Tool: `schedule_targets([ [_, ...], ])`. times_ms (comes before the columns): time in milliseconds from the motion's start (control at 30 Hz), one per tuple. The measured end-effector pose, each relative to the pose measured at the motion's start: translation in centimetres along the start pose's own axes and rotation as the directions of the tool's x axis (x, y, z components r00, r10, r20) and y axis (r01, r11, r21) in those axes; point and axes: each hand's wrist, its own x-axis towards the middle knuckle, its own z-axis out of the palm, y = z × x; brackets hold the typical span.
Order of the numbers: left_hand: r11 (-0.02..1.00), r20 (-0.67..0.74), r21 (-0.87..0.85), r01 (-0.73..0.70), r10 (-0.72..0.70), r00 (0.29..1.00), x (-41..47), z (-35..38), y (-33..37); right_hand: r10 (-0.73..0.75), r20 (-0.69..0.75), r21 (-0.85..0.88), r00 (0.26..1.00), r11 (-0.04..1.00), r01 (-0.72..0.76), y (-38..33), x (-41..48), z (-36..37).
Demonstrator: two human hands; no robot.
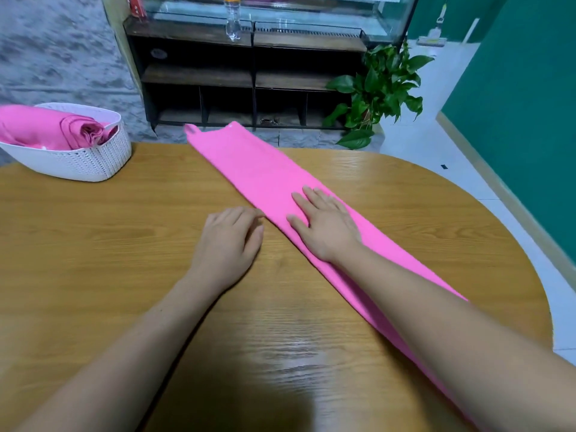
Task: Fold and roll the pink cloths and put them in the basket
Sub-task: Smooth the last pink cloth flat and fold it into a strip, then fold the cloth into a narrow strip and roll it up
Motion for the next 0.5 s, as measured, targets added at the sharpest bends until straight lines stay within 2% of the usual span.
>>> schedule_targets([
  [167, 0.999, 0.022, 0.008, 0.043, -0.043, 0.999, 0.0, 0.1, 0.0, 0.218, -0.012, 0.015, 0.976, 0.976, -0.217, -3.8, 3.8, 0.4],
  [267, 0.998, 0.033, 0.009, 0.070, -0.070, 0.997, 0.0, 0.1, -0.1, 0.252, -0.040, 0.079, 0.967, 0.965, -0.248, -5.1, 5.0, 0.5],
  [400, 0.997, 0.042, 0.000, 0.076, -0.076, 0.996, -0.1, 0.2, 0.0, 0.059, 0.031, 0.149, 0.998, 0.987, -0.063, -4.3, 3.6, -0.4],
  [500, 0.997, 0.040, 0.000, 0.078, -0.078, 0.996, 0.0, 0.2, 0.1, -0.134, 0.088, 0.064, 0.987, 0.990, 0.128, -2.1, -1.0, -0.9],
])
